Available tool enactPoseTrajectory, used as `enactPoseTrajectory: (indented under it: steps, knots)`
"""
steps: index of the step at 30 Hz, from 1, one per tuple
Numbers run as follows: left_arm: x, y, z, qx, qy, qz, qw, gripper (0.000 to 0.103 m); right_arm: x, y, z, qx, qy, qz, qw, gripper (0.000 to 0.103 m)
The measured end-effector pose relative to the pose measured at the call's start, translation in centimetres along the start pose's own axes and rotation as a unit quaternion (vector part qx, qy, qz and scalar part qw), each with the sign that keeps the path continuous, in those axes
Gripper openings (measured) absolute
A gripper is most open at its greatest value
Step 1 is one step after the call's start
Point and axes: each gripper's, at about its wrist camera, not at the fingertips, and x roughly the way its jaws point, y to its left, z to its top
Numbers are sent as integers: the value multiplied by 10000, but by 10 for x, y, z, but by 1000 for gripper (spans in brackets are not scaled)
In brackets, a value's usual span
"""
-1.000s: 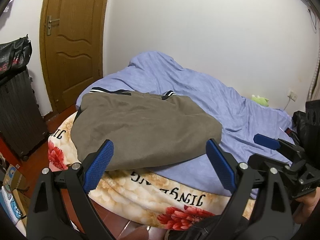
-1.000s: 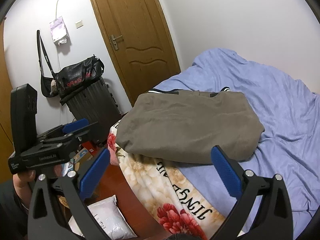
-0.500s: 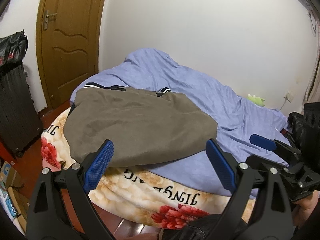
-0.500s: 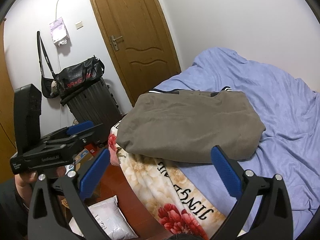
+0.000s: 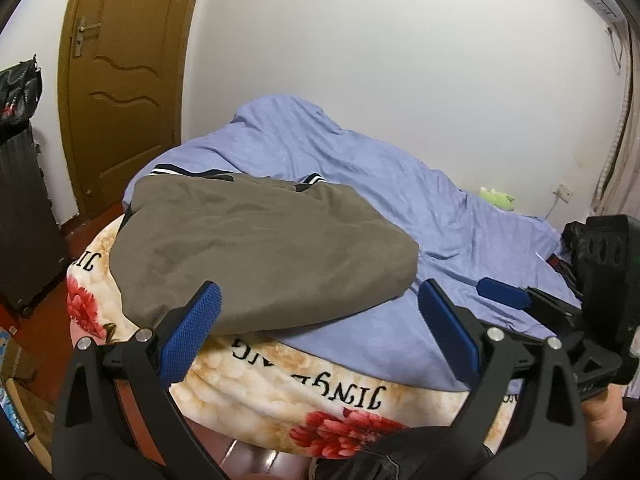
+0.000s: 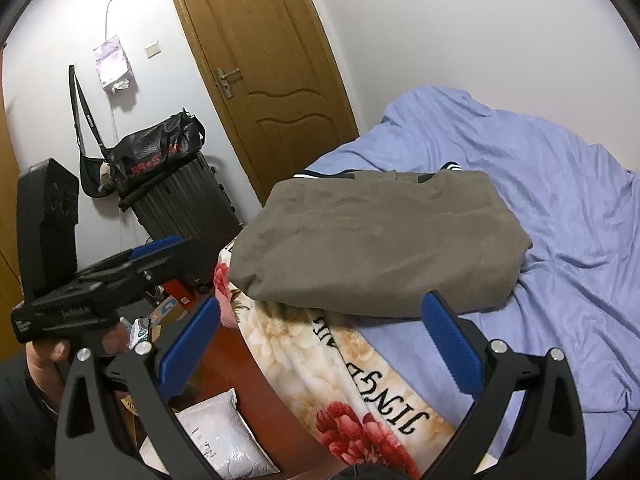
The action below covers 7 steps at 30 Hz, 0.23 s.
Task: Fold large clothes
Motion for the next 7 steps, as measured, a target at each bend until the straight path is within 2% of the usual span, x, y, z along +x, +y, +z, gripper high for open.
enactPoseTrajectory:
  steps: [4,7]
  knots:
    - [7,1,-2,-18,76,269,9996,96,4,-6,-5,63,13,-30,10000,99]
    - [12,5,-1,-99,56,253,9996,96,9,-9,-8,103,42,-35,9999,99]
